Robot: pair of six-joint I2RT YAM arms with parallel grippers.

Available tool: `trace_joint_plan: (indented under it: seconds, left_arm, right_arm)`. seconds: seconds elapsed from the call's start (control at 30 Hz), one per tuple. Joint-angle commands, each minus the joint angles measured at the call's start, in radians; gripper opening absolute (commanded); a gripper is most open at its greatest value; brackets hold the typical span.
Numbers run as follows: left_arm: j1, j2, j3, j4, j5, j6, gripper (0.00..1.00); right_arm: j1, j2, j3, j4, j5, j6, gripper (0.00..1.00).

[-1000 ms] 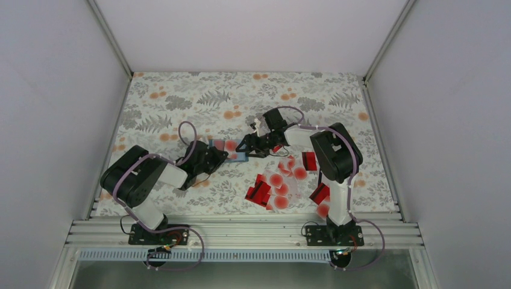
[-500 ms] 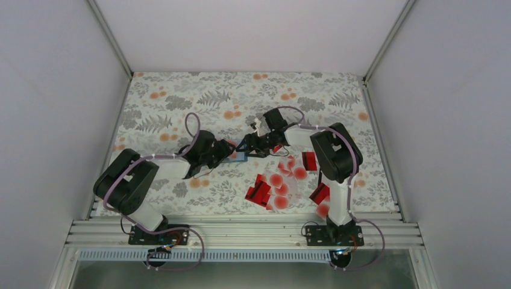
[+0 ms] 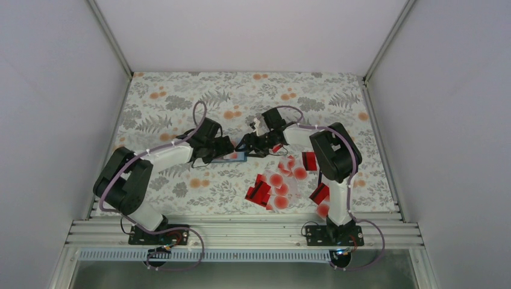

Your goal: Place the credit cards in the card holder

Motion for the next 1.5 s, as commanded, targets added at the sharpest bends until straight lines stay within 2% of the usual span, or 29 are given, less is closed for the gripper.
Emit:
trace_joint_plan:
  seconds: [0.0, 0.2, 0.43, 0.8, 1.03, 1.47]
  left_arm:
    - [-0.011, -0.009, 0.067, -0.176, 0.011, 0.143, 0.84]
    - [0.010, 0.017, 0.118, -0.181, 0.048, 0.286, 0.71]
    - [0.054, 0.064, 0.131, -0.159, 0.094, 0.351, 0.54]
    - [0.072, 0.120, 0.119, -0.071, 0.157, 0.380, 0.52]
    - [0.074, 0.170, 0.149, -0.069, 0.158, 0.391, 0.52]
    - [0.074, 0.214, 0.151, -0.031, 0.223, 0.363, 0.52]
  right_arm:
    - [0.023, 0.039, 0.016, -0.061, 0.100, -0.007, 0.68]
    - [0.022, -0.023, 0.017, -0.118, 0.127, -0.045, 0.69]
    - [0.023, -0.077, 0.034, -0.162, 0.143, -0.077, 0.67]
    - [0.022, -0.053, 0.048, -0.157, 0.113, -0.099, 0.62]
    - [0.023, -0.027, 0.053, -0.156, 0.112, -0.102, 0.60]
    - [0.022, 0.000, 0.058, -0.165, 0.111, -0.123, 0.59]
